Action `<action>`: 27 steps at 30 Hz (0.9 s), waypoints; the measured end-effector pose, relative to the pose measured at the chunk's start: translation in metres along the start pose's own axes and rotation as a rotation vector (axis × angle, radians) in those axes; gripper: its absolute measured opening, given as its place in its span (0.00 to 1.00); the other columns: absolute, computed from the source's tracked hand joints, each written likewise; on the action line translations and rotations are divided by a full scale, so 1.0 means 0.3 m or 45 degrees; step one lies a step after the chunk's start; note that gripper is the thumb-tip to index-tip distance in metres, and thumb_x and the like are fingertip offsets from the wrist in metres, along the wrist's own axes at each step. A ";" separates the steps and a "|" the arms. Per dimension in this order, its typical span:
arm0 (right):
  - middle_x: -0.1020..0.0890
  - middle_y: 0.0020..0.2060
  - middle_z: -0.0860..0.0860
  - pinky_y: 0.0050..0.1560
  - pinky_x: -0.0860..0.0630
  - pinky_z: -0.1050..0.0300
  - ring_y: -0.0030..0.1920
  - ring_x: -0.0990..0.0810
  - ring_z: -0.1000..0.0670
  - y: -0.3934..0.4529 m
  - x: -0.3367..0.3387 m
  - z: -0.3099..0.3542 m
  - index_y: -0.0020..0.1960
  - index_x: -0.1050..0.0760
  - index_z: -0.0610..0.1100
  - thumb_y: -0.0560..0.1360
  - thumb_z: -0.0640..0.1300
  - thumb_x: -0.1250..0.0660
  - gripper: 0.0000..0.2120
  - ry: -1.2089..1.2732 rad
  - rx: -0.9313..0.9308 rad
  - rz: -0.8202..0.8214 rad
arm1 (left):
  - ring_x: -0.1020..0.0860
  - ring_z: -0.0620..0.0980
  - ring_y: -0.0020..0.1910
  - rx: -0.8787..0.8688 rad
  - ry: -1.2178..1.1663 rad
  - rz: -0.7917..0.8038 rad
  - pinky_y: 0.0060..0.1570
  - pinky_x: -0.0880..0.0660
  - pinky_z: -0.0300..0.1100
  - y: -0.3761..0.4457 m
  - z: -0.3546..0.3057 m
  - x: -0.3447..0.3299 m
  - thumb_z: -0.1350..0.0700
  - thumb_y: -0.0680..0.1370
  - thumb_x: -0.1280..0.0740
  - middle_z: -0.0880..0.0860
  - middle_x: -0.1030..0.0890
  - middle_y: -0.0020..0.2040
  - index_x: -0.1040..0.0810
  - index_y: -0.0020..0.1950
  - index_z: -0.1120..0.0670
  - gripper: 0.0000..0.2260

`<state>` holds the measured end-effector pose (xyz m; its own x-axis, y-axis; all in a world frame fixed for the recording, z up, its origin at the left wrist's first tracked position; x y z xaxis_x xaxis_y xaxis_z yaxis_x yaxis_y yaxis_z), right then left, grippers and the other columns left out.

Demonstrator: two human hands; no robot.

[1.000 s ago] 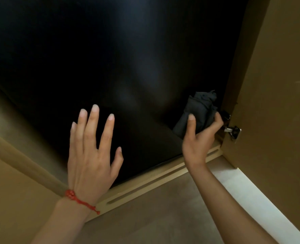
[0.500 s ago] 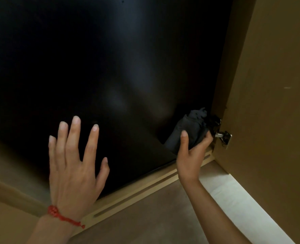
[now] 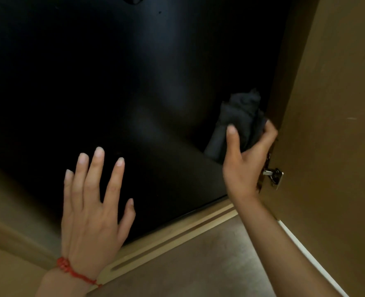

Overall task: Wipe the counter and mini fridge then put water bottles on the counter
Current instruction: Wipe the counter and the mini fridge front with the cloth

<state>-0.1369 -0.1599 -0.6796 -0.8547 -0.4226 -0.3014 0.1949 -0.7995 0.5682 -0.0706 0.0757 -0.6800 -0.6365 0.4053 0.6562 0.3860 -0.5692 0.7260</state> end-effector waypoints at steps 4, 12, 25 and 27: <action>0.29 0.54 0.59 0.52 0.29 0.70 0.55 0.26 0.66 0.050 -0.036 0.055 0.61 0.41 0.48 0.75 0.40 0.33 0.21 -0.006 0.108 0.031 | 0.50 0.61 0.74 0.008 0.002 -0.011 0.73 0.55 0.53 -0.001 -0.003 0.002 0.51 0.74 0.42 0.63 0.46 0.73 0.43 0.73 0.57 0.29; 0.32 0.55 0.62 0.50 0.33 0.78 0.54 0.31 0.75 -0.309 0.012 -0.160 0.60 0.42 0.54 0.74 0.39 0.34 0.23 -0.103 -0.218 0.085 | 0.49 0.60 0.74 0.024 -0.047 0.015 0.72 0.53 0.54 -0.023 0.016 0.019 0.51 0.74 0.42 0.62 0.45 0.73 0.43 0.73 0.57 0.28; 0.28 0.53 0.58 0.53 0.30 0.72 0.54 0.26 0.65 -0.384 -0.204 0.024 0.58 0.38 0.52 0.73 0.37 0.33 0.21 0.108 -0.148 0.037 | 0.51 0.58 0.74 0.014 -0.046 0.054 0.73 0.53 0.52 -0.101 0.129 0.043 0.52 0.76 0.41 0.61 0.46 0.73 0.46 0.74 0.55 0.29; 0.27 0.53 0.56 0.53 0.28 0.69 0.55 0.24 0.60 -0.380 -0.245 0.059 0.57 0.37 0.56 0.72 0.39 0.32 0.21 0.108 -0.101 0.119 | 0.51 0.58 0.75 0.016 -0.036 0.053 0.73 0.52 0.53 -0.118 0.145 0.044 0.52 0.76 0.41 0.61 0.47 0.74 0.46 0.74 0.56 0.29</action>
<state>-0.1050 -0.0302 -0.7086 -0.7880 -0.5284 -0.3159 0.3118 -0.7850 0.5353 -0.0636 0.1323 -0.6882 -0.6005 0.4015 0.6915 0.4204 -0.5770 0.7002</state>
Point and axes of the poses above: each hand's wrist, its own y-axis towards the middle knuckle, its own x-axis out of the back of the hand, z = x × y, the point moved 3 cm from there along y, towards the middle knuckle
